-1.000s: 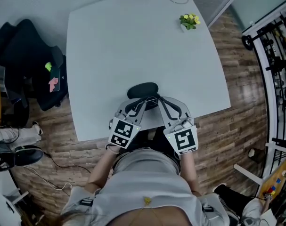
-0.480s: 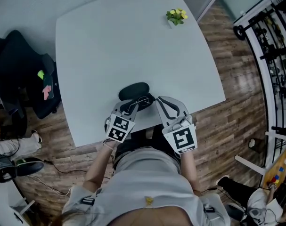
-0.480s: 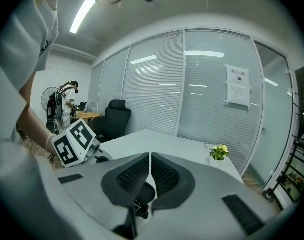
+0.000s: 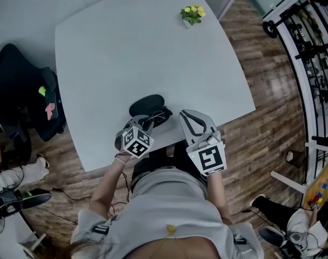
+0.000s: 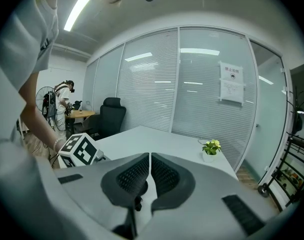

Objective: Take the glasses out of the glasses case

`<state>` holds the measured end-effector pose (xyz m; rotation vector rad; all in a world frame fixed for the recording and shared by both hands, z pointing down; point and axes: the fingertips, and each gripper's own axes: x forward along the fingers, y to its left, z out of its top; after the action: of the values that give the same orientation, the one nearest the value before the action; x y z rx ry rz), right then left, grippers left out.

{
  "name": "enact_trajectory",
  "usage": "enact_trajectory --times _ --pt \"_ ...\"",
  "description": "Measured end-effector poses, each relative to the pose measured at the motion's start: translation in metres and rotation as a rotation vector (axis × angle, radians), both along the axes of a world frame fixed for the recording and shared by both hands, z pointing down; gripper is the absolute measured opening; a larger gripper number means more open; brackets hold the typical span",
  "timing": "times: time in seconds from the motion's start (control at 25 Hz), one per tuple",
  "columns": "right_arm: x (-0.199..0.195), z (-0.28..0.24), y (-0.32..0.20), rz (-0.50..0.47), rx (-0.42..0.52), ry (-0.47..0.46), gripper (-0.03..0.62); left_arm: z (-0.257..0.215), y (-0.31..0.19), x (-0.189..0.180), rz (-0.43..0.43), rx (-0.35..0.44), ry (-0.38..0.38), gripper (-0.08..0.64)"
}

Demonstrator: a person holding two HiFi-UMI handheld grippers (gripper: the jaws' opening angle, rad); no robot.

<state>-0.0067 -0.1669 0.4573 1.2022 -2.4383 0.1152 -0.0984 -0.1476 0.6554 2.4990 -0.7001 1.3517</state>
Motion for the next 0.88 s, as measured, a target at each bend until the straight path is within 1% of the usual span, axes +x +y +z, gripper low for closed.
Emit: enact_trajectory --times 0.16,0.36,0.6,0.76,0.88 --pt "0.01 0.002 0.0 0.024 -0.008 -0.002 0.02 0.014 0.002 0.0 0.068 0.0 -0.09 0.071" --pt "0.023 0.004 -0.001 0.045 -0.015 0.0 0.02 0.027 0.0 0.0 0.126 0.003 -0.17 0.071" --pt "0.035 0.005 -0.001 0.071 -0.017 -0.001 0.02 0.033 0.002 0.004 0.159 -0.04 -0.195 0.069" --pt "0.04 0.006 -0.002 0.081 -0.014 -0.003 0.02 0.036 0.002 0.004 0.182 -0.056 -0.216 0.049" --pt "0.043 0.006 -0.002 0.09 -0.01 -0.005 0.02 0.036 0.001 0.004 0.18 -0.073 -0.22 0.041"
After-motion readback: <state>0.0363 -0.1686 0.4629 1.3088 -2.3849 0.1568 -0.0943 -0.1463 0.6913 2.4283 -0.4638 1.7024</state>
